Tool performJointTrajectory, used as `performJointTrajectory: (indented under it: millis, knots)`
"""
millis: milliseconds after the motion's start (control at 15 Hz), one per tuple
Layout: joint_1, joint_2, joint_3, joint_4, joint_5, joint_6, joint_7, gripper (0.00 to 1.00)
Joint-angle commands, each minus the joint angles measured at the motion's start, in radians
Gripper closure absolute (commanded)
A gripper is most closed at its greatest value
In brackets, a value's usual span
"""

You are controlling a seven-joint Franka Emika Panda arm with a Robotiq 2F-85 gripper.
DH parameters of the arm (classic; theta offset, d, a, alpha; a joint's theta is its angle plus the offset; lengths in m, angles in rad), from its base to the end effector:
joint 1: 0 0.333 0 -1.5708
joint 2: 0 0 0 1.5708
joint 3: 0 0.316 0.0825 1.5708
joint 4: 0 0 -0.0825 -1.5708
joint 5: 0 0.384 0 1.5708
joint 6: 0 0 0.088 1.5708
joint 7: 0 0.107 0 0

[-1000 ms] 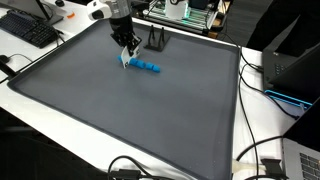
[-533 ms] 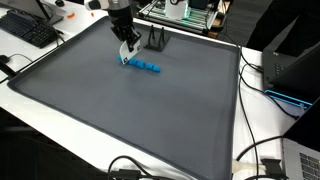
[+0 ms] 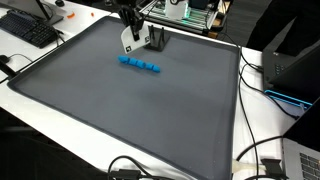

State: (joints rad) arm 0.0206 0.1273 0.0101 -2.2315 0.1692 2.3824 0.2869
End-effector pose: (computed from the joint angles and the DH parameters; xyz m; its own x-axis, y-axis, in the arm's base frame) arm 0.5416 0.0183 0.3171 0.9297 -0.3678 -0.0185 -0.3673 -0.9224 -0.1197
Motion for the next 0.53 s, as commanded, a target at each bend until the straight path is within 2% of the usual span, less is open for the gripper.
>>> performJointTrajectory:
  millis: [0, 467]
  knots:
    - [0.01, -0.121, 0.004, -0.107, 0.058, 0.002, 0.115, 0.99]
    - [0.015, -0.246, 0.033, -0.232, 0.073, 0.036, 0.329, 0.99]
